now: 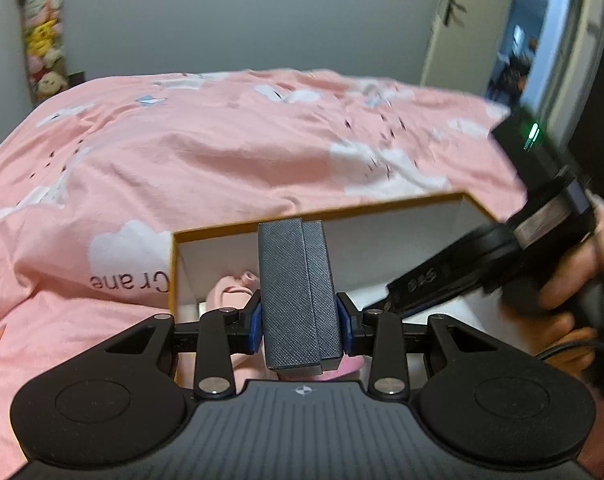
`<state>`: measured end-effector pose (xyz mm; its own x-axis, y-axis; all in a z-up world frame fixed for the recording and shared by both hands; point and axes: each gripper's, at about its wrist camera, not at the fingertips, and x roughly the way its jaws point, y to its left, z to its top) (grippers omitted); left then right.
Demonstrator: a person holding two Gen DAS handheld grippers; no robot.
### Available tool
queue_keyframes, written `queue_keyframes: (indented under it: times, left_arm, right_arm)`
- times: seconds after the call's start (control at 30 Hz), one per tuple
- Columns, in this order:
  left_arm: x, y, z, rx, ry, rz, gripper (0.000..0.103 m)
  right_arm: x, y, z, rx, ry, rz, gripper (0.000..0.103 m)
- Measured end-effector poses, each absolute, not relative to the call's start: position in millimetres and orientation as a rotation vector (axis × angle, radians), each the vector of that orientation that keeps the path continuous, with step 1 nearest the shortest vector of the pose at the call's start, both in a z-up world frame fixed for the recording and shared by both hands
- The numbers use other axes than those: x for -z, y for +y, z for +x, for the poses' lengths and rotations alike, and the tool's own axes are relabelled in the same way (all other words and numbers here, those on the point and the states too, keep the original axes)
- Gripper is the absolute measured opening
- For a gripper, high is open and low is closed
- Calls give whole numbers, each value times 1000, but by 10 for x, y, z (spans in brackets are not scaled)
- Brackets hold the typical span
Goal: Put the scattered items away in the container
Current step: 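Lower the black box into the orange box onto the wallet, open left tool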
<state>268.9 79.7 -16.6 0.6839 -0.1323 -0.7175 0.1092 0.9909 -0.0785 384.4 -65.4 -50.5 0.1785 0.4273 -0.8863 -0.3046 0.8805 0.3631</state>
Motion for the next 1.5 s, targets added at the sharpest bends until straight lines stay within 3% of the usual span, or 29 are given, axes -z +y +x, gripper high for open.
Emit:
queue_keyframes:
  times: [0.27, 0.47, 0.73, 0.9, 1.1, 1.23, 1.5]
  left_arm:
    - [439, 383, 2964, 153, 920, 239, 41]
    - [588, 236, 3053, 171, 962, 366, 41]
    - [678, 207, 3093, 207, 977, 421, 41]
    - [702, 191, 3115, 229, 989, 452, 41]
    - [701, 247, 3101, 245, 983, 425, 42]
    - [662, 317, 3074, 270, 972, 377, 58]
    - [523, 600, 2999, 337, 1001, 166, 60]
  right_arm:
    - [374, -831, 3846, -520, 1241, 153, 31]
    - [240, -902, 3882, -617, 1194, 305, 43]
    - [216, -714, 3881, -708, 1194, 339, 47]
    - [344, -661, 3948, -686, 1226, 394, 55]
    - [474, -601, 3975, -663, 1270, 428, 54]
    - [459, -641, 3967, -673, 1271, 442, 47]
    - [412, -786, 3963, -649, 1268, 431, 44]
